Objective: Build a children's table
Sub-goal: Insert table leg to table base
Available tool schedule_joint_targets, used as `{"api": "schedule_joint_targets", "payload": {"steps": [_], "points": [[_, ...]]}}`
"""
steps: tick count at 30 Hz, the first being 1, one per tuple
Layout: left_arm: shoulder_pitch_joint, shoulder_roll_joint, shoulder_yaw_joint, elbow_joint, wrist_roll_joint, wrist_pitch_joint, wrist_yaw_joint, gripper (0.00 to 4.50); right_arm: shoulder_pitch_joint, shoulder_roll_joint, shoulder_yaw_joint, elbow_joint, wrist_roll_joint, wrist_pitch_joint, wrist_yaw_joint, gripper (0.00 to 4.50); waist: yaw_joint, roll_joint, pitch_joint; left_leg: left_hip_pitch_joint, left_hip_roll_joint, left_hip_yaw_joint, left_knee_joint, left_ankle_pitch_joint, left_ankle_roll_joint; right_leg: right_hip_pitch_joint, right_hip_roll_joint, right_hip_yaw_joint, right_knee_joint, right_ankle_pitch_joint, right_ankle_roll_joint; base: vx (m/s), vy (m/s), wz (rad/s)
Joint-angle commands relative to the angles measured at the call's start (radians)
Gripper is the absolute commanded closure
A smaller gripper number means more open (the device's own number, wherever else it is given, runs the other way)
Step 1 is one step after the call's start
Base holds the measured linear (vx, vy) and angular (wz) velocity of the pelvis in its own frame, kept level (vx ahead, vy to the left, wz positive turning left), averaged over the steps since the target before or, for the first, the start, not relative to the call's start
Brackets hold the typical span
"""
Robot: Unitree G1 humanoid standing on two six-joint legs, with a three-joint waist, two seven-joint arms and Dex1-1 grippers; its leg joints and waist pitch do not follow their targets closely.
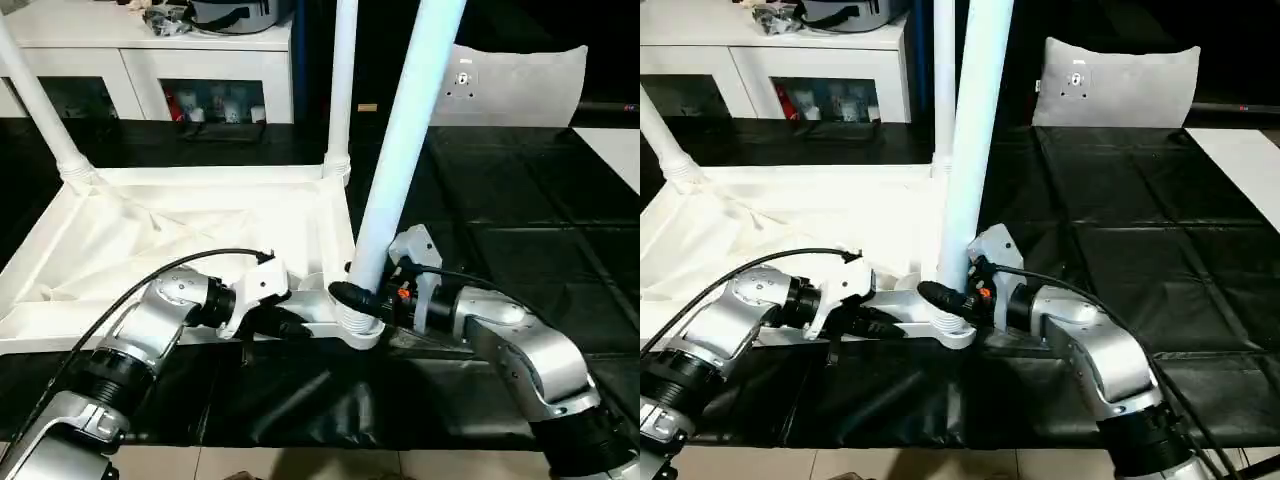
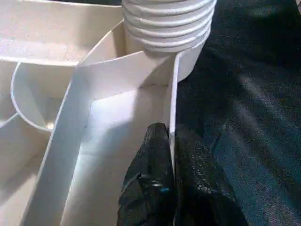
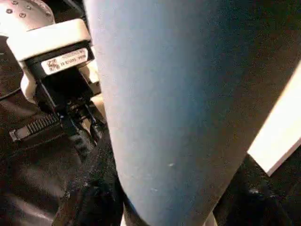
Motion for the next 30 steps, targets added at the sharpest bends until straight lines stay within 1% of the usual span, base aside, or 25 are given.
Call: {"api": "schedule_joint_targets", "payload": {"steps": [1, 2, 4, 7, 9, 10, 11, 13, 15, 19, 21, 22, 23, 24, 25, 26, 28, 29, 30], "points": [[0.004, 0.004, 0.041, -0.018, -0.041, 0.009, 0.002, 4.50, 0.003, -0.017, 0.023, 0.018, -0.027, 0.022, -0.002, 2.59, 0.004, -0.010, -0.066, 0.022, 0.032, -0.014, -0.069, -0.277, -0.005, 0.034, -0.071, 0.041, -0.087, -0.349, -0.168, 0.000, 0.000, 0.00], [0.002, 0.010, 0.038, -0.019, -0.037, 0.008, -0.003, 4.50, 0.001, -0.020, 0.021, 0.019, -0.027, 0.026, -0.001, 2.59, 0.004, -0.008, -0.066, 0.022, 0.032, -0.015, -0.068, -0.277, -0.006, 0.035, -0.071, 0.041, -0.087, -0.348, -0.168, 0.000, 0.000, 0.00], [0.000, 0.013, 0.038, -0.016, -0.034, 0.008, -0.004, 4.50, 0.001, -0.025, 0.018, 0.014, -0.024, 0.035, 0.008, 2.59, 0.002, -0.010, -0.065, 0.022, 0.032, -0.015, -0.068, -0.283, -0.006, 0.035, -0.070, 0.041, -0.088, -0.350, -0.168, 0.000, 0.000, 0.00], [-0.004, 0.015, 0.037, -0.011, -0.031, 0.006, -0.006, 4.50, 0.000, -0.036, 0.014, 0.007, -0.017, 0.046, 0.019, 2.59, 0.000, -0.009, -0.064, 0.022, 0.031, -0.015, -0.069, -0.286, -0.007, 0.035, -0.070, 0.041, -0.089, -0.360, -0.166, 0.000, 0.000, 0.00], [-0.007, 0.016, 0.037, -0.010, -0.033, 0.006, -0.011, 4.50, 0.000, -0.044, 0.014, 0.004, -0.010, 0.051, 0.030, 2.59, 0.000, -0.009, -0.066, 0.022, 0.031, -0.015, -0.067, -0.285, -0.007, 0.034, -0.071, 0.041, -0.089, -0.359, -0.167, 0.000, 0.000, 0.00], [-0.012, 0.018, 0.035, -0.007, -0.031, 0.000, -0.017, 4.50, -0.002, -0.045, 0.014, 0.007, -0.007, 0.054, 0.032, 2.59, 0.001, -0.011, -0.066, 0.022, 0.032, -0.015, -0.068, -0.282, -0.005, 0.035, -0.070, 0.041, -0.088, -0.354, -0.169, 0.000, 0.000, 0.00], [-0.013, 0.019, 0.035, -0.007, -0.030, -0.001, -0.017, 4.50, -0.002, -0.045, 0.014, 0.007, -0.007, 0.054, 0.032, 2.59, 0.002, -0.010, -0.066, 0.022, 0.032, -0.015, -0.068, -0.279, -0.004, 0.035, -0.071, 0.041, -0.088, -0.351, -0.170, 0.000, 0.000, 0.00], [-0.017, 0.022, 0.034, -0.003, -0.029, -0.008, -0.022, 4.50, -0.006, -0.042, 0.015, 0.015, -0.009, 0.052, 0.031, 2.59, 0.003, -0.010, -0.066, 0.022, 0.032, -0.014, -0.067, -0.276, -0.004, 0.035, -0.071, 0.041, -0.087, -0.340, -0.174, 0.000, 0.000, 0.00], [-0.018, 0.025, 0.032, -0.009, -0.033, -0.012, -0.034, 4.50, -0.010, -0.030, 0.011, 0.034, -0.004, 0.049, 0.029, 2.59, 0.003, -0.012, -0.066, 0.021, 0.032, -0.014, -0.067, -0.278, -0.004, 0.035, -0.071, 0.040, -0.087, -0.347, -0.174, 0.000, 0.000, 0.00], [-0.016, 0.023, 0.028, -0.027, -0.040, -0.008, -0.049, 4.50, -0.018, 0.001, -0.004, 0.077, 0.008, 0.037, 0.022, 2.59, 0.000, -0.009, -0.065, 0.023, 0.032, -0.016, -0.068, -0.297, -0.010, 0.032, -0.072, 0.040, -0.090, -0.367, -0.175, 0.000, 0.000, 0.00], [-0.021, 0.020, 0.029, -0.024, -0.038, -0.010, -0.049, 4.50, -0.022, 0.025, -0.032, 0.098, 0.034, 0.042, 0.017, 2.59, -0.001, -0.009, -0.065, 0.023, 0.033, -0.016, -0.069, -0.294, -0.011, 0.033, -0.071, 0.040, -0.088, -0.356, -0.175, 0.000, 0.000, 0.00], [-0.022, 0.020, 0.029, -0.023, -0.038, -0.010, -0.048, 4.50, -0.023, 0.032, -0.041, 0.104, 0.044, 0.045, 0.015, 2.59, -0.001, -0.007, -0.066, 0.023, 0.033, -0.016, -0.069, -0.295, -0.011, 0.033, -0.072, 0.041, -0.088, -0.346, -0.180, 0.000, 0.000, 0.00], [-0.025, 0.017, 0.030, -0.020, -0.038, -0.012, -0.047, 4.50, -0.025, 0.057, -0.078, 0.127, 0.081, 0.057, 0.010, 2.59, -0.001, -0.007, -0.066, 0.023, 0.032, -0.016, -0.068, -0.297, -0.011, 0.033, -0.072, 0.040, -0.088, -0.345, -0.182, 0.000, 0.000, 0.00], [-0.027, 0.015, 0.031, -0.018, -0.038, -0.013, -0.046, 4.50, -0.026, 0.069, -0.096, 0.140, 0.097, 0.062, 0.006, 2.59, -0.002, -0.005, -0.067, 0.024, 0.032, -0.016, -0.068, -0.302, -0.011, 0.032, -0.073, 0.041, -0.089, -0.342, -0.189, 0.000, 0.000, 0.00], [-0.030, 0.013, 0.033, -0.013, -0.037, -0.016, -0.041, 4.50, -0.023, 0.074, -0.110, 0.160, 0.107, 0.058, 0.010, 2.60, -0.001, -0.005, -0.068, 0.023, 0.032, -0.016, -0.068, -0.299, -0.013, 0.034, -0.072, 0.039, -0.088, -0.334, -0.192, 0.000, 0.000, 0.00], [-0.031, 0.013, 0.034, -0.013, -0.037, -0.017, -0.040, 4.50, -0.022, 0.074, -0.111, 0.163, 0.107, 0.057, 0.011, 2.60, 0.000, -0.005, -0.068, 0.024, 0.033, -0.016, -0.069, -0.296, -0.015, 0.034, -0.071, 0.039, -0.086, -0.326, -0.193, 0.000, 0.000, 0.00], [-0.036, 0.010, 0.037, -0.009, -0.036, -0.017, -0.033, 4.50, 0.009, 0.079, -0.124, 0.177, 0.116, 0.045, 0.019, 2.60, 0.001, -0.001, -0.069, 0.023, 0.033, -0.015, -0.069, -0.289, -0.014, 0.036, -0.071, 0.039, -0.084, -0.303, -0.197, 0.000, 0.000, 0.00], [-0.037, 0.009, 0.039, -0.007, -0.036, -0.016, -0.030, 4.50, 0.018, 0.081, -0.128, 0.181, 0.119, 0.041, 0.021, 2.60, 0.002, -0.003, -0.069, 0.024, 0.033, -0.015, -0.068, -0.289, -0.013, 0.036, -0.072, 0.039, -0.086, -0.306, -0.197, 0.000, 0.000, 0.00], [-0.040, 0.008, 0.041, -0.003, -0.035, -0.016, -0.027, 4.50, 0.040, 0.089, -0.137, 0.193, 0.117, 0.020, 0.014, 2.60, 0.004, 0.005, -0.069, 0.023, 0.032, -0.016, -0.068, -0.287, -0.014, 0.037, -0.073, 0.040, -0.085, -0.305, -0.196, 0.000, 0.000, 0.00]]}}
